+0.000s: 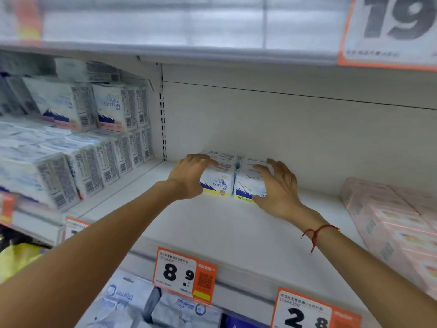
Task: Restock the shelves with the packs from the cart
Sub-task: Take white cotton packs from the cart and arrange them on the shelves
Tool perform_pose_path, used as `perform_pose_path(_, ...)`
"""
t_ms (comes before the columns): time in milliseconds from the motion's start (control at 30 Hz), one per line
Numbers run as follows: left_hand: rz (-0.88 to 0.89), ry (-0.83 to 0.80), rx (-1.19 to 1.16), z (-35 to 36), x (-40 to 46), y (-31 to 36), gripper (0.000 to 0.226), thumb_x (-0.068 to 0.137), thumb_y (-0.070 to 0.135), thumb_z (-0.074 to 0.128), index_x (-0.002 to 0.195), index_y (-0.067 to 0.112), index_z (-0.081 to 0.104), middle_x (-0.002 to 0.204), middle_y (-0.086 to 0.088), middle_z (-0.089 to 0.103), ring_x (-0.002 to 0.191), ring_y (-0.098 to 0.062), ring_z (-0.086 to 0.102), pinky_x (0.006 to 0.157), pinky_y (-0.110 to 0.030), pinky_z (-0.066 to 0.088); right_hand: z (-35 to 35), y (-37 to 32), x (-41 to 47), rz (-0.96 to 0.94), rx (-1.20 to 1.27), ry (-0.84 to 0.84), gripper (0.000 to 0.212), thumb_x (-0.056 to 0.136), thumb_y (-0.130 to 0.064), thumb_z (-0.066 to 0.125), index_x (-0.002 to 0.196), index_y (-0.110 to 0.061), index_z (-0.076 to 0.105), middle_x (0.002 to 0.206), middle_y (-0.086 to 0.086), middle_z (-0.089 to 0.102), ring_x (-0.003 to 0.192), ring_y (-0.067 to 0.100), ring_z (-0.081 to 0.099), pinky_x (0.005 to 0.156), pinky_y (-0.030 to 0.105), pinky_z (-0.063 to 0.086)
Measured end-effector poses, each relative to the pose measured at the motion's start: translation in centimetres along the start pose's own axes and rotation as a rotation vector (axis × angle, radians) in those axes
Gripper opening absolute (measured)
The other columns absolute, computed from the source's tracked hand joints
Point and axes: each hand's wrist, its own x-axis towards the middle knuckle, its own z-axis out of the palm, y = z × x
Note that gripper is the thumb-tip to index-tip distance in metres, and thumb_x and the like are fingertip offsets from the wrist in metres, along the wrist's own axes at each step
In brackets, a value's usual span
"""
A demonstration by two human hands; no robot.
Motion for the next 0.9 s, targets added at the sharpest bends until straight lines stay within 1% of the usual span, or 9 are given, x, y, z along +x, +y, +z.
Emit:
perform_pose_path(100, -0.014, 0.005, 0.023, -2.9, -3.6, 0.1, 0.052, 0.081, 0.007, 0.058, 0.128, 0.030, 0.052, 0.139, 0.007, 0.047, 0.129, -0.018, 0.038, 0.103, -0.031, 0.031, -2.0, -1.7, -1.7, -0.013, 0.119, 0.074, 0.058, 0.081, -0.023, 0.065, 0.135, -0.022, 0.045, 0.148, 0.004, 0.031, 0.138, 0.025, 0.021, 0.111, 0.033, 0.023)
perform_pose_path(167, -0.062, 0.029, 0.026, -4.9, -6.7, 0.1, 0.041, 0.086, 0.015, 0.058, 0.125, 0.029, 0.056, 0.134, 0.008, 0.052, 0.124, -0.017, 0.046, 0.099, -0.032, 0.037, -3.0, -3.3, -3.0, -0.046, 0.264, 0.086, 0.041, 0.082, -0.017, 0.065, 0.122, -0.022, 0.058, 0.135, 0.003, 0.046, 0.130, 0.023, 0.029, 0.103, 0.028, 0.027)
perform_pose_path(233, -0.123, 0.022, -0.007, -6.6, -10.5, 0.0, 0.034, 0.089, 0.023, 0.057, 0.122, 0.031, 0.057, 0.128, 0.011, 0.057, 0.118, -0.014, 0.052, 0.093, -0.030, 0.042, -3.6, -5.4, -4.8, -0.096, 0.362, 0.069, 0.029, 0.084, -0.013, 0.063, 0.111, -0.024, 0.064, 0.123, 0.001, 0.053, 0.124, 0.021, 0.033, 0.092, 0.021, 0.026)
perform_pose_path(300, -0.180, 0.000, -0.039, -8.3, -14.6, -0.6, 0.031, 0.090, 0.029, 0.057, 0.120, 0.032, 0.058, 0.124, 0.015, 0.059, 0.114, -0.011, 0.055, 0.091, -0.030, 0.045, -3.8, -8.1, -6.6, -0.155, 0.452, 0.007, 0.024, 0.086, -0.012, 0.061, 0.104, -0.026, 0.066, 0.116, 0.000, 0.056, 0.121, 0.021, 0.037, 0.087, 0.023, 0.027)
perform_pose_path(467, -0.348, -0.004, -0.215, -12.1, -25.5, -3.2, 0.023, 0.087, 0.029, 0.063, 0.110, 0.027, 0.065, 0.114, 0.009, 0.066, 0.099, -0.010, 0.062, 0.089, -0.033, 0.051, -2.9, -16.8, -11.7, -0.389, 0.634, -0.220, 0.022, 0.087, -0.011, 0.062, 0.092, -0.033, 0.063, 0.110, -0.007, 0.064, 0.107, 0.015, 0.054, 0.093, 0.032, 0.042)
perform_pose_path(600, -0.517, -0.016, -0.137, -14.3, -33.2, -5.3, 0.026, 0.088, 0.028, 0.060, 0.113, 0.023, 0.065, 0.116, 0.005, 0.066, 0.104, -0.017, 0.062, 0.088, -0.033, 0.050, -0.6, -23.9, -15.6, -0.578, 0.574, -0.411, 0.018, 0.087, -0.012, 0.063, 0.096, -0.028, 0.066, 0.111, -0.005, 0.063, 0.108, 0.016, 0.056, 0.092, 0.033, 0.044)
perform_pose_path(733, -0.708, -0.024, 0.109, -15.9, -40.7, -5.5, 0.028, 0.092, 0.029, 0.052, 0.119, 0.029, 0.060, 0.122, 0.003, 0.061, 0.110, -0.023, 0.057, 0.086, -0.035, 0.047, 0.2, -30.6, -19.0, -0.739, 0.616, -0.453, 0.019, 0.091, -0.020, 0.060, 0.109, -0.027, 0.064, 0.116, -0.007, 0.059, 0.110, 0.013, 0.053, 0.094, 0.033, 0.042)
perform_pose_path(800, -0.791, 0.063, 0.282, -16.1, -44.5, -4.9, 0.030, 0.095, 0.034, 0.047, 0.123, 0.030, 0.056, 0.126, 0.004, 0.059, 0.116, -0.022, 0.054, 0.092, -0.035, 0.042, 0.5, -32.9, -20.6, -0.787, 0.655, -0.463, 0.031, 0.093, -0.024, 0.057, 0.124, -0.027, 0.056, 0.129, -0.009, 0.052, 0.120, 0.011, 0.045, 0.101, 0.032, 0.038)
perform_pose_path(900, -0.872, 0.223, 0.336, -15.0, -48.7, -4.4, 0.042, 0.094, 0.053, 0.033, 0.120, 0.031, 0.059, 0.128, 0.011, 0.056, 0.124, -0.016, 0.047, 0.107, -0.042, 0.029, 2.4, -34.0, -21.5, -0.893, 0.416, -0.499, 0.045, 0.093, -0.022, 0.050, 0.137, -0.031, 0.044, 0.147, -0.011, 0.035, 0.133, 0.011, 0.033, 0.103, 0.033, 0.037)
